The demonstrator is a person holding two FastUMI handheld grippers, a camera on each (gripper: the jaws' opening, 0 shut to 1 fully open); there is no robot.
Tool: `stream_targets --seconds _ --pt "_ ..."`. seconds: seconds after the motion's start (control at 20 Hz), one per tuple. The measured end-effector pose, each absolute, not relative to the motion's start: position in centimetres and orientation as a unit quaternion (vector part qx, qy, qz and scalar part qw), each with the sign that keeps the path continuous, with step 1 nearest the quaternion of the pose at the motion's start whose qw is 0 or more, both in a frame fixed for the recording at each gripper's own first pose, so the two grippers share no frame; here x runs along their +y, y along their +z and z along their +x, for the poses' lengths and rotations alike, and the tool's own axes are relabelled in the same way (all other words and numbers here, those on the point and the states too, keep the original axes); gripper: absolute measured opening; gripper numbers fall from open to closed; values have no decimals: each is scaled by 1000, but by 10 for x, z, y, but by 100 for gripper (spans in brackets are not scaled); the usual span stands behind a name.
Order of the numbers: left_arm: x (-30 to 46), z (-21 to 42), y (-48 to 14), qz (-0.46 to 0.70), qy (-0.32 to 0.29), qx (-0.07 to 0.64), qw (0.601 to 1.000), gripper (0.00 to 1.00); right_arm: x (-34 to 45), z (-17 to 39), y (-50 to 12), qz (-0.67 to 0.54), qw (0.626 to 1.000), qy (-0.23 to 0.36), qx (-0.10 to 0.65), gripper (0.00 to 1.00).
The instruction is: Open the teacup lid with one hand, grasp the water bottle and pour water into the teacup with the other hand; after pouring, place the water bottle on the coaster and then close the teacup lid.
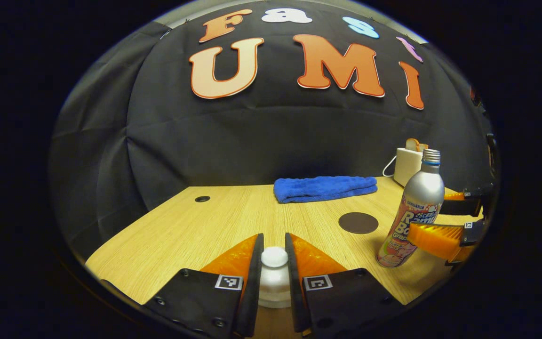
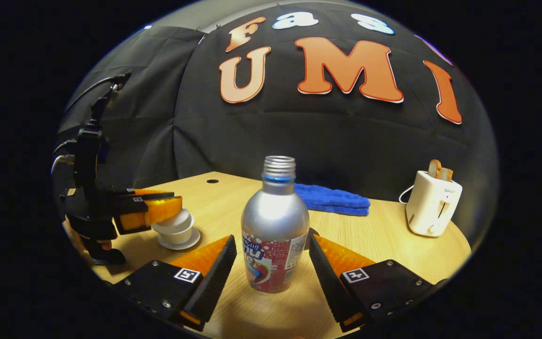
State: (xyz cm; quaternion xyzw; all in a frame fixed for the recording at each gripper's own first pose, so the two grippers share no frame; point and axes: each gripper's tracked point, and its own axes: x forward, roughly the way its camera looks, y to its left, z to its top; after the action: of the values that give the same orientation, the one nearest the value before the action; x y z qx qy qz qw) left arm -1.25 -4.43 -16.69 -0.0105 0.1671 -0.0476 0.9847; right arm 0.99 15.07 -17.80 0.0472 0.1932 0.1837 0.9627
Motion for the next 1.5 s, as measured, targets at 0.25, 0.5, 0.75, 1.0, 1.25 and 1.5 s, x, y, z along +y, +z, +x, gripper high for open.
stream_targets --seconds 0.25,0.5,0.75,1.0,1.25,1.5 --pt "-21 -15 -152 -6 -26 146 989 33 161 15 -192 63 953 191 226 81" --pt "10 -20 -153 -6 -1 145 989 33 158 21 -180 19 957 185 225 78" --pt "37 -22 -144 0 22 135 991 33 150 33 -164 -71 963 165 199 78" --pt "58 -28 -131 4 41 116 992 33 149 41 -147 -151 962 155 168 78" --pt "79 -32 -126 -1 57 108 993 33 149 49 -136 -217 953 152 147 78" --pt "94 -35 -131 0 72 108 992 33 155 59 -130 -308 932 156 115 78"
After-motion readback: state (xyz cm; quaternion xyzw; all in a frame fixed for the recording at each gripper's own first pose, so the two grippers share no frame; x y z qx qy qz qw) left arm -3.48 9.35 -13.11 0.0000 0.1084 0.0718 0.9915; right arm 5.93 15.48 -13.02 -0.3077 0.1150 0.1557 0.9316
